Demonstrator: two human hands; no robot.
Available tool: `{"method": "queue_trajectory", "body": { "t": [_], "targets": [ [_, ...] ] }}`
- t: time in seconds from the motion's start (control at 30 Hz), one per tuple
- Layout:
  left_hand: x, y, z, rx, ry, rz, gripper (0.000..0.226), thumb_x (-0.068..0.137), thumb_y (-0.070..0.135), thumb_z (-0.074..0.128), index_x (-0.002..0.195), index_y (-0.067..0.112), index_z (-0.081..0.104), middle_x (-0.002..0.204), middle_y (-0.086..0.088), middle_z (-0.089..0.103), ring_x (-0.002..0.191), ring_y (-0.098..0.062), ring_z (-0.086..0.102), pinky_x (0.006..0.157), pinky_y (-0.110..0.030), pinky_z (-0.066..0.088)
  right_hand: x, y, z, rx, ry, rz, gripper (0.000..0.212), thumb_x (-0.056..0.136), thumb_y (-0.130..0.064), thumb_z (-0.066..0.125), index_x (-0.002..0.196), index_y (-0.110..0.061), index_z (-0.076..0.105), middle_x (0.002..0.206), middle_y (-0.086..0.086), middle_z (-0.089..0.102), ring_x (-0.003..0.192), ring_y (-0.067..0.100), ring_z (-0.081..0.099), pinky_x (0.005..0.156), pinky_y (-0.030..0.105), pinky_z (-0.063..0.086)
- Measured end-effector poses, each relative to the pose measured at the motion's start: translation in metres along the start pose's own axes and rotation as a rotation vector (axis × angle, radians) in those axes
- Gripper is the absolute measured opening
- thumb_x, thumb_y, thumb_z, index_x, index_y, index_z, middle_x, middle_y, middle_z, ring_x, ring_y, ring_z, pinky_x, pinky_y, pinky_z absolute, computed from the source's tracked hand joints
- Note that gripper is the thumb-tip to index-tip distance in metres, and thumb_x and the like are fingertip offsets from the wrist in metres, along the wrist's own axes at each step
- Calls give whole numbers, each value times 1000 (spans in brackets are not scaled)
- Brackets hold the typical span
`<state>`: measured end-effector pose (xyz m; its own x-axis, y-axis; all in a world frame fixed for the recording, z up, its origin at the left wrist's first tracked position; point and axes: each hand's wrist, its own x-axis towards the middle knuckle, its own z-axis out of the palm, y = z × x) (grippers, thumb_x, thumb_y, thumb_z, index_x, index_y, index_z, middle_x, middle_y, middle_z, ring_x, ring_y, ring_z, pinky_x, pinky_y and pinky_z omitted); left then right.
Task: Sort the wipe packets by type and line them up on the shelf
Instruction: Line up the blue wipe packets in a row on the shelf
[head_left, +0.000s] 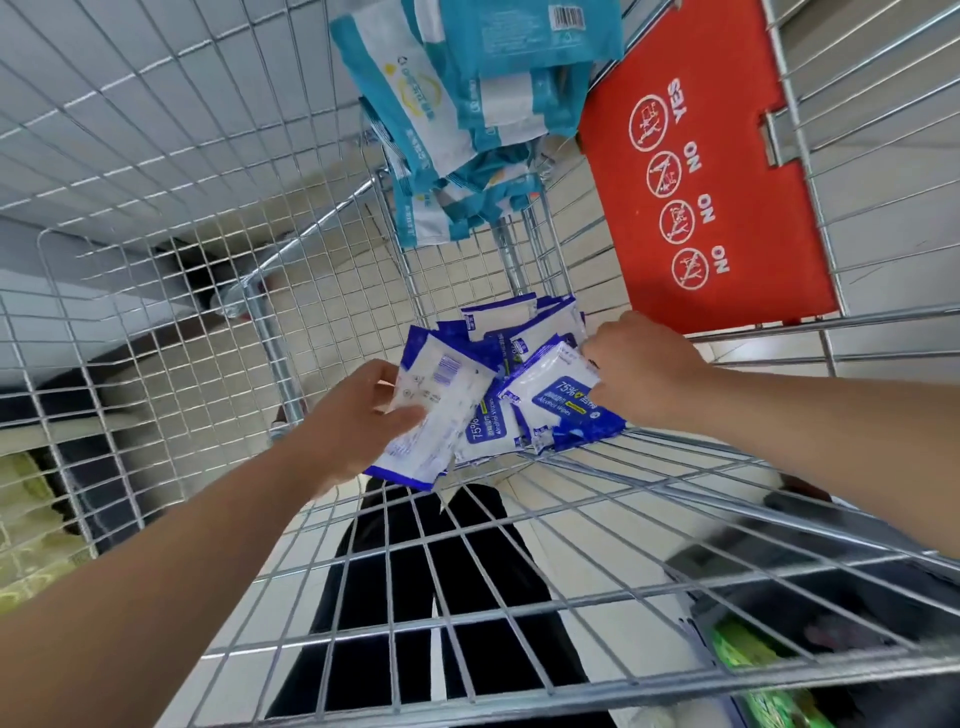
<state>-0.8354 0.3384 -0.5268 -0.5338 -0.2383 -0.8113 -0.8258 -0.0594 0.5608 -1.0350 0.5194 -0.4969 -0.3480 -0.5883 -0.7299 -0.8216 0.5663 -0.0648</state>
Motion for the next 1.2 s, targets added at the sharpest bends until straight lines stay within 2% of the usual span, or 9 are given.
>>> {"method": "queue_trajectory", "body": {
  "t": [0.27, 0.33, 0.43, 0.57, 0.73, 0.93, 1.07, 1.13, 1.2],
  "targets": [
    [-41, 39, -44, -6, 69, 84, 28, 90, 20, 64, 118, 21, 59, 109, 7, 68, 93, -13, 67, 76, -33, 56, -11, -24, -64, 333, -12, 18, 26, 84, -15, 66, 71, -16, 43, 75, 2, 47, 65, 18, 47, 53, 29, 33],
    [-61, 50, -58, -1, 128, 112, 24, 90, 22, 65, 114, 24, 59, 107, 9, 68, 91, -10, 67, 73, -31, 56, -18, -33, -89, 382, 70, 10, 12, 83, -14, 61, 81, -11, 50, 81, 6, 53, 70, 22, 52, 59, 33, 40],
    [-101, 66, -75, 16, 244, 169, 22, 90, 25, 65, 111, 27, 59, 104, 13, 67, 88, -6, 66, 67, -23, 51, -37, -51, -129, 448, 202, -38, 13, 82, -12, 58, 92, -4, 57, 83, 8, 60, 72, 25, 56, 65, 36, 46],
    [-171, 80, -87, -7, 435, 227, 23, 89, 27, 66, 110, 29, 56, 99, 16, 65, 82, -2, 65, 62, -19, 51, -83, -88, -186, 553, 328, -190, 13, 81, -8, 58, 92, -14, 62, 80, -2, 64, 72, 15, 58, 56, 20, 42],
    [-278, 83, -97, -35, 693, 269, 21, 87, 32, 67, 102, 32, 53, 92, 19, 63, 80, -2, 64, 61, -22, 52, -152, -145, -243, 518, 465, -369, 19, 83, -16, 61, 101, -16, 59, 97, 0, 66, 86, 19, 61, 74, 33, 49],
    [-420, 56, -113, -124, 1035, 291, 20, 88, 34, 65, 107, 31, 58, 93, 15, 68, 80, -6, 67, 70, -34, 57, -254, -240, -295, 450, 604, -662, 26, 82, -18, 64, 106, -21, 57, 102, -9, 63, 91, 12, 59, 69, 26, 41],
    [-508, 20, -122, -217, 1227, 309, 18, 91, 33, 60, 108, 30, 59, 91, 15, 68, 72, -1, 67, 55, -17, 49, -321, -322, -312, 442, 593, -863, 26, 81, -18, 67, 105, -23, 58, 95, -15, 62, 83, -4, 60, 63, 10, 43],
    [-552, -3, -129, -239, 1313, 294, 17, 93, 33, 57, 109, 30, 57, 93, 13, 68, 73, -3, 66, 53, -14, 46, -352, -369, -313, 442, 600, -940, 27, 79, -18, 67, 104, -24, 59, 94, -16, 65, 82, -4, 61, 64, 11, 46],
    [-595, -31, -137, -255, 1392, 280, 13, 94, 34, 55, 107, 30, 56, 92, 12, 68, 74, -5, 67, 57, -22, 52, -381, -419, -309, 443, 619, -1009, 26, 78, -19, 67, 103, -24, 61, 95, -15, 67, 84, 1, 63, 69, 21, 51]
  ]
}}
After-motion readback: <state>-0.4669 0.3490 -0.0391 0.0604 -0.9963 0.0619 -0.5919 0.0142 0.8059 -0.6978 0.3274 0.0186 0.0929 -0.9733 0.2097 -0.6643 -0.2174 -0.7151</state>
